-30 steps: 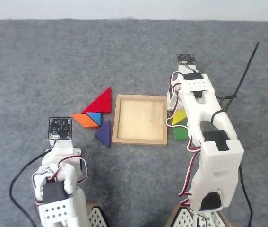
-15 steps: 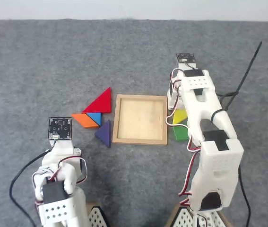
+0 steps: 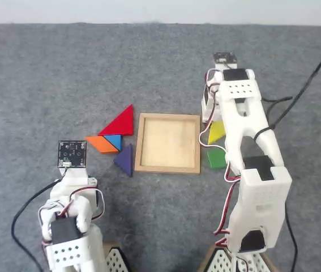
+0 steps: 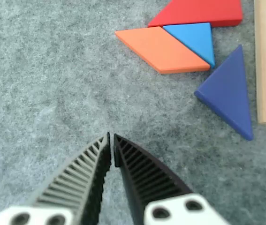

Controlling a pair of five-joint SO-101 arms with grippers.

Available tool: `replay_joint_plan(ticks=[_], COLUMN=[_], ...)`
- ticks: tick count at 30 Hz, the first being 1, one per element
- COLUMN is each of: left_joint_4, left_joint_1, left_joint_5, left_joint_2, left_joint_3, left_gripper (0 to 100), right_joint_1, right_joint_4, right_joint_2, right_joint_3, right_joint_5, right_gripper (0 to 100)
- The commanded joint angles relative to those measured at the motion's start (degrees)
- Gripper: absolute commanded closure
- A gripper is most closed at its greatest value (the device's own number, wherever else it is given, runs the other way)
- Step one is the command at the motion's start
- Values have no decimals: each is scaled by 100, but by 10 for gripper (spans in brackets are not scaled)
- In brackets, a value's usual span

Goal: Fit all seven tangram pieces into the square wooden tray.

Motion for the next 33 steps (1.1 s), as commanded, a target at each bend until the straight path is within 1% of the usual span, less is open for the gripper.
replay_joint_plan(ticks=[1, 5, 9, 15, 19, 24, 27, 33], left_joint_4=[26, 26, 26, 26, 26, 26, 26, 26], left_joint_1=[-9, -9, -9, -26, -26, -26, -26, -26], left_joint_5=[-53, -53, -53, -53, -53, -53, -53, -53], left_joint_2=[-88, -88, -88, -88, -88, -88, -88, -88], left_joint_3=[-57, -57, -57, -57, -57, -57, -57, -57], left_gripper=[985, 985, 985, 985, 985, 985, 985, 985], right_joint_1=[-180, -787, -1481, -2281, -2677, -2976, -3020, -3143], right_joint_4=[470, 954, 1121, 998, 734, 409, 163, -171], right_joint_2=[-567, -567, -558, -268, 145, 760, 1051, 1226], right_joint_3=[-703, -1204, -1301, -1178, -1169, -1169, -1187, -1196], right_joint_5=[53, 18, -62, -1037, -1160, -1160, -1160, -1160], right_gripper=[801, 801, 801, 797, 797, 797, 796, 788])
